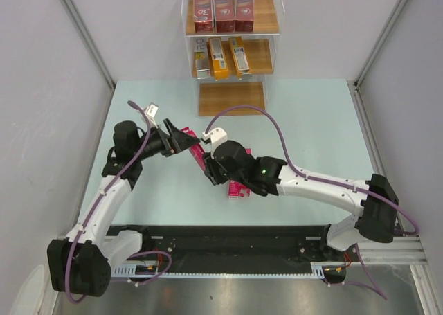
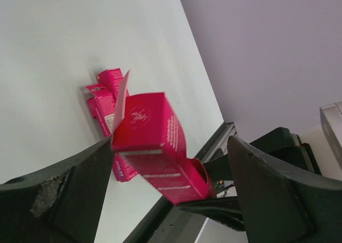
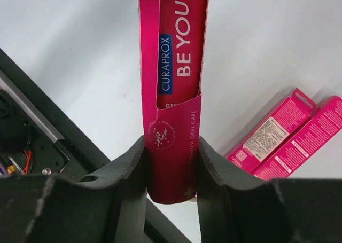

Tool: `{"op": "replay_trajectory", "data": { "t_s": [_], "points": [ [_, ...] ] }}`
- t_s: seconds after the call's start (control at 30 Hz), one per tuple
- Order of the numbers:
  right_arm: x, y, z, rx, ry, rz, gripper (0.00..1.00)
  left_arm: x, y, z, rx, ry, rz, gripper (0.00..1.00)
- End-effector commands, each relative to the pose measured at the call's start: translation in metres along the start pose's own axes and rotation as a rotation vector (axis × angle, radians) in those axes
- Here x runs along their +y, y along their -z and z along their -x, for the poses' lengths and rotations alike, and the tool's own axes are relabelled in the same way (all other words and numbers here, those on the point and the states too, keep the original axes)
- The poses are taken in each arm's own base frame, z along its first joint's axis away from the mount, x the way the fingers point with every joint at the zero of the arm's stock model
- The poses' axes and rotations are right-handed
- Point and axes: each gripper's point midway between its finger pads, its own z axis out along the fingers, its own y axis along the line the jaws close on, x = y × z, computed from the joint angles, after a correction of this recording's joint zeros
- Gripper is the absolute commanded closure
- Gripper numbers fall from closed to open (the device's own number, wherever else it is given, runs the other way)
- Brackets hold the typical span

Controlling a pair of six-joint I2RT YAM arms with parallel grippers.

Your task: Place and organize the toothpastes onto the shelf

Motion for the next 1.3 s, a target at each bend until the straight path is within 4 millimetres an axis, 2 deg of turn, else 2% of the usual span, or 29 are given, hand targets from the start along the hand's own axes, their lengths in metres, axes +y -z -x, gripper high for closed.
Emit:
{"op": "replay_trajectory", "data": {
  "t_s": [0.0,0.07,0.13,0.23,0.33,0.43,0.53,0.63,0.67,0.77,0.87,0.9,1.0,1.03,1.07,1.1,1.13,1.17,1.2,1.23,1.27],
  "points": [
    [0.013,0.019,0.043,-0.122,-0.015,0.031,0.70,-0.015,-0.008,-0.001,0.009,-0.019,-0.078,0.12],
    [0.015,0.022,0.046,-0.130,-0.014,0.040,0.70,-0.016,-0.010,-0.003,0.013,-0.016,-0.085,0.20],
    [0.016,0.027,0.050,-0.145,-0.007,0.046,0.69,-0.015,-0.011,-0.004,0.013,-0.011,-0.087,0.21],
    [0.017,0.033,0.055,-0.160,-0.009,0.052,0.69,-0.017,-0.010,-0.002,0.006,-0.018,-0.092,0.30],
    [0.020,0.037,0.058,-0.168,-0.013,0.075,0.66,-0.021,-0.009,0.001,-0.012,-0.020,-0.101,0.48],
    [0.022,0.039,0.058,-0.167,-0.015,0.089,0.64,-0.027,-0.008,0.004,-0.022,-0.014,-0.126,0.59],
    [0.024,0.039,0.057,-0.162,-0.019,0.098,0.62,-0.031,-0.008,0.005,-0.032,-0.005,-0.153,0.65],
    [0.025,0.040,0.057,-0.161,-0.021,0.106,0.57,-0.036,-0.008,0.007,-0.040,-0.001,-0.179,0.67],
    [0.025,0.040,0.057,-0.161,-0.024,0.105,0.46,-0.038,-0.007,0.008,-0.044,-0.005,-0.186,0.67],
    [0.022,0.046,0.062,-0.170,-0.058,0.110,0.23,-0.042,-0.005,0.012,-0.052,-0.010,-0.208,0.68],
    [0.014,0.054,0.071,-0.176,-0.142,0.142,0.14,-0.047,0.000,0.018,-0.068,0.005,-0.238,0.69],
    [0.001,0.055,0.077,-0.187,-0.178,0.135,0.12,-0.047,0.002,0.021,-0.076,0.008,-0.243,0.69],
    [-0.002,0.072,0.083,-0.202,-0.326,0.283,0.10,-0.053,0.006,0.027,-0.082,0.012,-0.279,0.72],
    [-0.015,0.085,0.100,-0.261,-0.374,0.355,0.09,-0.054,0.006,0.027,-0.080,0.017,-0.289,0.72],
    [-0.020,0.082,0.086,-0.230,-0.471,0.387,0.08,-0.060,0.007,0.030,-0.083,0.017,-0.315,0.72],
    [-0.028,0.083,0.084,-0.239,-0.520,0.417,0.08,-0.063,0.008,0.032,-0.088,0.016,-0.329,0.72],
    [-0.033,0.100,0.103,-0.323,-0.524,0.506,0.08,-0.066,0.008,0.033,-0.090,0.019,-0.341,0.72],
    [-0.038,0.093,0.085,-0.283,-0.615,0.527,0.08,-0.072,0.010,0.037,-0.099,0.017,-0.368,0.72],
    [-0.033,0.104,0.094,-0.330,-0.600,0.609,0.08,-0.076,0.011,0.038,-0.102,0.016,-0.382,0.73],
    [-0.033,0.106,0.092,-0.336,-0.624,0.636,0.08,-0.082,0.013,0.042,-0.112,0.001,-0.402,0.73],
    [-0.032,0.102,0.080,-0.310,-0.664,0.656,0.08,-0.083,0.012,0.043,-0.106,0.020,-0.410,0.73]
  ]
}}
